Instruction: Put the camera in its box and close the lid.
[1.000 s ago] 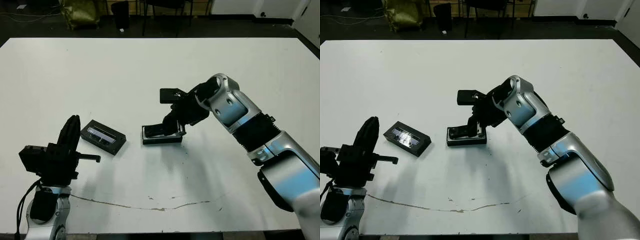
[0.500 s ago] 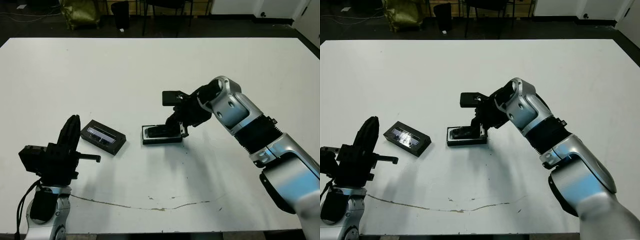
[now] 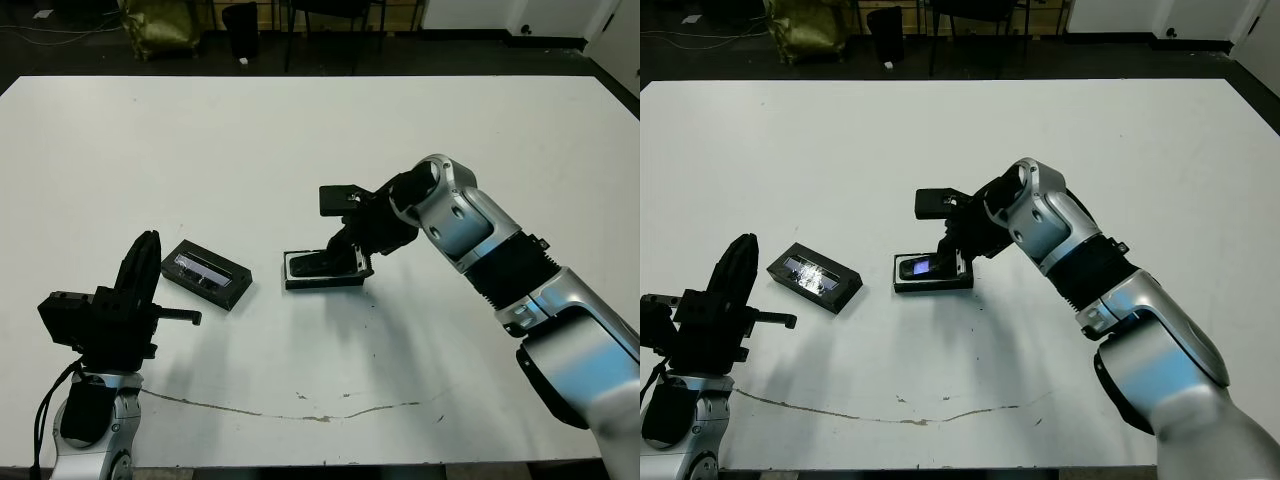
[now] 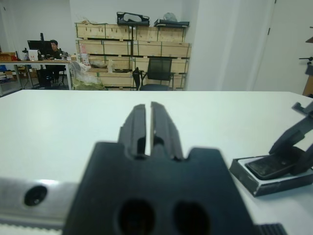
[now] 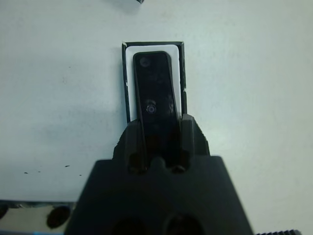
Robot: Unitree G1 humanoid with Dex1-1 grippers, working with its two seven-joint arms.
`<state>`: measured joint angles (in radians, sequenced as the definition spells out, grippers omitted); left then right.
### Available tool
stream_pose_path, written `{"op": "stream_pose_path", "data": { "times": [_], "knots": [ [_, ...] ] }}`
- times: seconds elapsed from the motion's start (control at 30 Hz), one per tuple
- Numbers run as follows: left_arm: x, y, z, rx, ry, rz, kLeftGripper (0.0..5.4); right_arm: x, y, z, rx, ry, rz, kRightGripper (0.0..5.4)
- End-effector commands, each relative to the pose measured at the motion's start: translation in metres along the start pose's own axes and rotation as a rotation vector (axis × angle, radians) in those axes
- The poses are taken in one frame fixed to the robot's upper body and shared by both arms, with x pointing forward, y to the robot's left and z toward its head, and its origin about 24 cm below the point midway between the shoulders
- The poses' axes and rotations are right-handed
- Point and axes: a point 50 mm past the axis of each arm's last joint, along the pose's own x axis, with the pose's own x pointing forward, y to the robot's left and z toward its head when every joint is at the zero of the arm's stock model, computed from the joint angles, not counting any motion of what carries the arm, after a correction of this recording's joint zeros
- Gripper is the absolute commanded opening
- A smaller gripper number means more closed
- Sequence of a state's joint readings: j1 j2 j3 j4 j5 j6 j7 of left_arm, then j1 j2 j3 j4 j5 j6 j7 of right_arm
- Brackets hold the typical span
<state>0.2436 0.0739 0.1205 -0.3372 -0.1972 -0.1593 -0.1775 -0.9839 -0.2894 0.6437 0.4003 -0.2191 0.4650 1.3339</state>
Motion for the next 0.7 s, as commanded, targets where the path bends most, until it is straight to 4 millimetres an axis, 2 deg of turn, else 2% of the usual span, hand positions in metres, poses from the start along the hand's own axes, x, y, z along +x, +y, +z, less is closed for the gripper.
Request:
{"op": "stream_pose_path", "data": {
  "times": [0.03,0.13,0.23,0.4,0.7],
  "knots": [
    [-0.004,0.001,-0.005,-0.008,0.030,0.001,0.00,0.021,0.012,-0.001,-0.029,0.028,0.065,0.38],
    [-0.004,0.001,-0.005,-0.003,0.028,0.004,0.00,0.025,0.015,0.001,-0.040,0.032,0.084,0.38],
    [-0.004,0.000,-0.005,0.005,0.032,0.003,0.00,0.027,0.017,0.005,-0.127,0.032,0.107,0.38],
    [-0.005,0.001,-0.005,0.006,0.030,0.007,0.00,0.029,0.019,0.006,-0.178,0.005,0.215,0.38],
    [-0.004,0.001,-0.006,0.011,0.029,0.004,0.00,0.015,0.008,0.007,-0.230,0.004,0.249,2.26]
  ]
}}
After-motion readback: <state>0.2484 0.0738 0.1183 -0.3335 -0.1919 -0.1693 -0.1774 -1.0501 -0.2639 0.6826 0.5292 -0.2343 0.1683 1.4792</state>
